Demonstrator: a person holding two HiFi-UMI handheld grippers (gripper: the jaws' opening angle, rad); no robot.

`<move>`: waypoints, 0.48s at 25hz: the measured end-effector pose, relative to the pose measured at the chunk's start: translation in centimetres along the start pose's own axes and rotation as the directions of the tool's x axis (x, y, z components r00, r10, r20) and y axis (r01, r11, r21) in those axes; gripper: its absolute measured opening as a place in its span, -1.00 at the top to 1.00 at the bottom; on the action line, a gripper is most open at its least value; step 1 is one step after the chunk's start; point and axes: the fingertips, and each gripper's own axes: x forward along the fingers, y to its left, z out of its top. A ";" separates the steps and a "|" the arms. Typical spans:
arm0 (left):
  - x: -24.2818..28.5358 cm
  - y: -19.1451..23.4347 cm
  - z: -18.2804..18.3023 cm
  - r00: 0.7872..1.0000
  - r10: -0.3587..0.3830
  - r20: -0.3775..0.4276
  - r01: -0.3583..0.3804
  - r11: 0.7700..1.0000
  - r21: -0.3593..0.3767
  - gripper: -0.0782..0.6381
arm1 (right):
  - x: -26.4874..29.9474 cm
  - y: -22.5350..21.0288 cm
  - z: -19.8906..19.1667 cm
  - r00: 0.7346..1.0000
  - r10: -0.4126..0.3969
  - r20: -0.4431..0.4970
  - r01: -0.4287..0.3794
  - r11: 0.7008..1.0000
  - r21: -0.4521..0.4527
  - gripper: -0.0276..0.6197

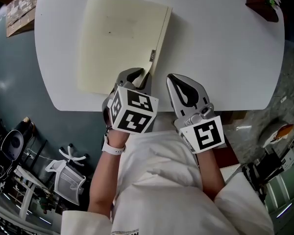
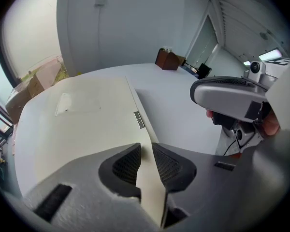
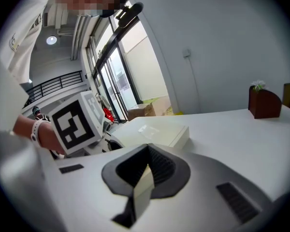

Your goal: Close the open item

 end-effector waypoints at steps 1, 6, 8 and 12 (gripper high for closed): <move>0.2 0.0 0.0 0.999 -0.021 -0.028 0.021 1.000 0.010 0.57 | 0.0 -0.1 -0.1 1.000 0.000 0.001 0.000 1.000 0.006 0.87; 0.9 -0.4 -0.2 0.990 -0.086 -0.108 0.090 0.995 0.036 0.57 | 0.1 -0.2 -0.7 1.000 -0.002 0.005 0.001 1.000 0.027 0.87; 1.0 -0.3 -0.2 0.992 -0.083 -0.098 0.086 0.996 0.029 0.57 | 0.2 -0.2 -0.6 1.000 -0.002 0.009 0.002 1.000 0.028 0.87; 0.9 -0.1 -0.1 0.995 -0.052 -0.081 0.055 0.998 0.029 0.55 | -0.1 -0.1 -0.1 1.000 -0.004 0.019 0.004 1.000 0.018 0.87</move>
